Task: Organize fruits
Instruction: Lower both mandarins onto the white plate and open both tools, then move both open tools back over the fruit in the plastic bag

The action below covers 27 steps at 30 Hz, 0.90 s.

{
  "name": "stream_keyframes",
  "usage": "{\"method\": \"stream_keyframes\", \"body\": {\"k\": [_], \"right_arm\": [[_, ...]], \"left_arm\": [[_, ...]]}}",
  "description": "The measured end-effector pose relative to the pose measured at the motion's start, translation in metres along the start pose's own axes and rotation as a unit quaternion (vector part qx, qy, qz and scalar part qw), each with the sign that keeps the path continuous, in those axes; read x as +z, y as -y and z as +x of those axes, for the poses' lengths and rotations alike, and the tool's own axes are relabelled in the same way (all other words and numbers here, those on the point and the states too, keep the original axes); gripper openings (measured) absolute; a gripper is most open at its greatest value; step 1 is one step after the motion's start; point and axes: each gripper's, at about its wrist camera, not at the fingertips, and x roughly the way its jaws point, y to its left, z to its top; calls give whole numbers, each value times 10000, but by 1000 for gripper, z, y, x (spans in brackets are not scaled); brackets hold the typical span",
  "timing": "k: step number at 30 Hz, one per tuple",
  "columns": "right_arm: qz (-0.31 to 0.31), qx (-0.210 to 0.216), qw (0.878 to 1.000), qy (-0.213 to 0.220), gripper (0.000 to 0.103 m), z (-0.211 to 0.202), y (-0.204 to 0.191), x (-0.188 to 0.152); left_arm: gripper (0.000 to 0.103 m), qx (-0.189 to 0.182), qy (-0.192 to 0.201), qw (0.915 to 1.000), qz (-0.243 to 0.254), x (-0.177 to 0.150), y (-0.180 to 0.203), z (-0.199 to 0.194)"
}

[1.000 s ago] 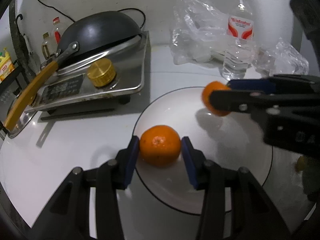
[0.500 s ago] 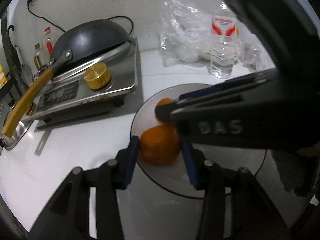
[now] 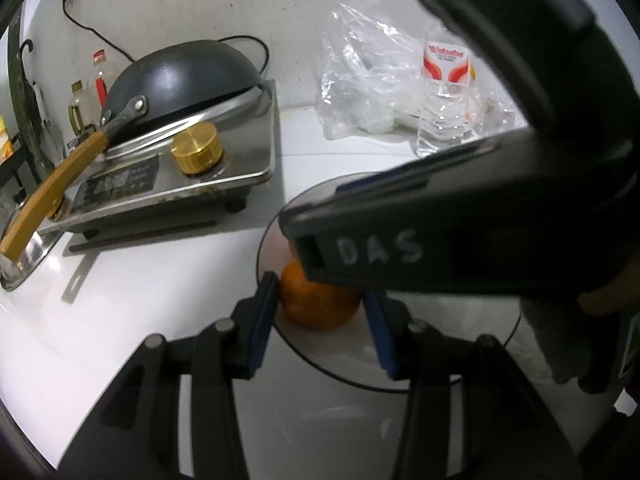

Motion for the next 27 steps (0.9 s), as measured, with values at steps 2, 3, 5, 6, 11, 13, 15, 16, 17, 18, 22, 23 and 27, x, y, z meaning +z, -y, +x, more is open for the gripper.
{"method": "stream_keyframes", "body": {"k": [2, 3, 5, 6, 11, 13, 15, 16, 17, 18, 22, 23, 27], "right_arm": [[78, -119, 9998, 118, 48, -9, 2, 0], [114, -148, 9997, 154, 48, -13, 3, 0], [125, -242, 9994, 225, 48, -22, 5, -3], [123, -274, 9993, 238, 48, -25, 5, -4], [138, -433, 9983, 355, 48, -45, 9, -11], [110, -491, 9979, 409, 48, -54, 9, -14], [93, -557, 9973, 477, 48, -64, 9, -18], [99, -587, 9969, 506, 48, -69, 10, -20], [117, -614, 9966, 533, 48, -75, 11, -24], [140, -644, 9962, 564, 48, -81, 13, -27], [216, -736, 9950, 637, 48, -98, 21, -39], [238, -759, 9947, 647, 48, -103, 23, -42], [273, -840, 9934, 730, 48, -119, 32, -56]], "left_arm": [[45, -22, -35, 10000, -11, 1, 0, -2], [45, -12, -7, 10000, -21, 1, 0, -4], [46, -18, 112, 9999, -51, 2, 0, -12], [49, -22, 144, 9999, -40, 2, 1, -15], [52, 79, 421, 9990, 111, 3, 11, -30], [52, 99, 434, 9990, 88, 4, 13, -33], [52, 139, 404, 9991, 66, 5, 17, -36], [52, 151, 402, 9991, 61, 4, 18, -37], [52, 154, 402, 9991, 46, 5, 21, -39], [52, 153, 410, 9990, 31, 6, 23, -41], [52, 201, 450, 9988, -18, 8, 31, -48], [52, 226, 445, 9988, -17, 9, 33, -48], [52, 267, 391, 9989, -46, 10, 43, -53]]}}
